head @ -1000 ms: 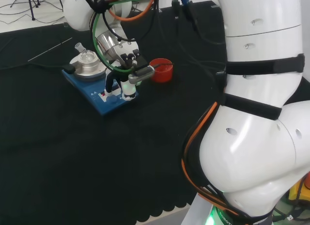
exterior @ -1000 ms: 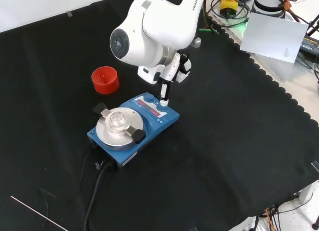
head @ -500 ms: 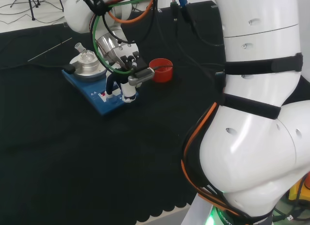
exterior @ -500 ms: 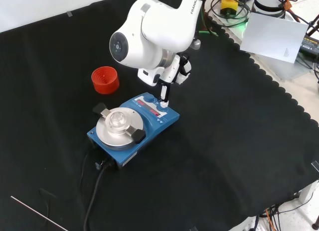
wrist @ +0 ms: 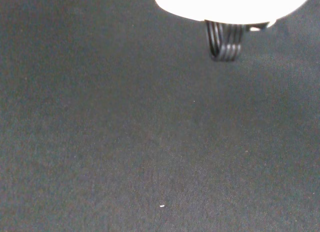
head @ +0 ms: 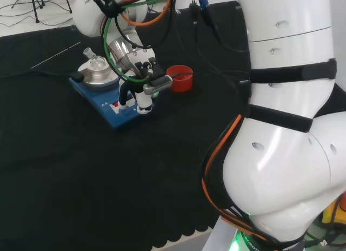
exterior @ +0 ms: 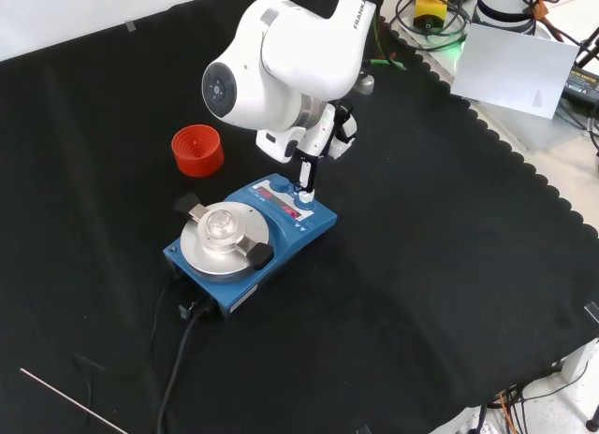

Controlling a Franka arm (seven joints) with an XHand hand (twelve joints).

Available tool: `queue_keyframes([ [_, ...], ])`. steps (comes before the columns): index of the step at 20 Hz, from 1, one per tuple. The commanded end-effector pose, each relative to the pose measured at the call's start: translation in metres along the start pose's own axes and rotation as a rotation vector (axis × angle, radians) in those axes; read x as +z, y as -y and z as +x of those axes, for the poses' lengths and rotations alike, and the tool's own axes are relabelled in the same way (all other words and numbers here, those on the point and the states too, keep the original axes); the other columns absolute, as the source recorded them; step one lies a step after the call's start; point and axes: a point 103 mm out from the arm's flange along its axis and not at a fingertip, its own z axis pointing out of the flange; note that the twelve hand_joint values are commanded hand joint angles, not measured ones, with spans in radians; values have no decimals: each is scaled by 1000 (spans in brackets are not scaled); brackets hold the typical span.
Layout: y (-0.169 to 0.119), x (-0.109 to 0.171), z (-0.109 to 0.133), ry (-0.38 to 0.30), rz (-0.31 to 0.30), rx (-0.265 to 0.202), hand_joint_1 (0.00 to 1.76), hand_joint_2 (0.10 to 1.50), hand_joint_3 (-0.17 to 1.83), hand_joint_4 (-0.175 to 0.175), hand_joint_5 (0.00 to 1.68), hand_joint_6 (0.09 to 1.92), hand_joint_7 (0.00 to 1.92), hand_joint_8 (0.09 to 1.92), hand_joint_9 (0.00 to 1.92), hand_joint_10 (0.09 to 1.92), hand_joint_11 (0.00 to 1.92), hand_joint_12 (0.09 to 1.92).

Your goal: Turn on the heater.

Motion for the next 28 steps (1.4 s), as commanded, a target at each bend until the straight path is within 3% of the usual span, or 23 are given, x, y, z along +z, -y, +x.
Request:
queue_keyframes([
  [1,-1,1,0,-1,2,2,1504,565,1256,15,377,87,1717,1731,1883,1611,1748,1523],
  [13,-3,6,-3,-19,-7,-2,1504,562,1261,14,389,87,1717,1729,1883,1610,1747,1520],
  [18,16,-9,-6,-50,-45,-14,1503,560,1263,13,393,87,1716,1727,1883,1609,1745,1518],
  [28,50,-31,-23,-54,-104,22,1502,556,1265,11,406,87,1718,1719,1885,1602,1747,1512],
])
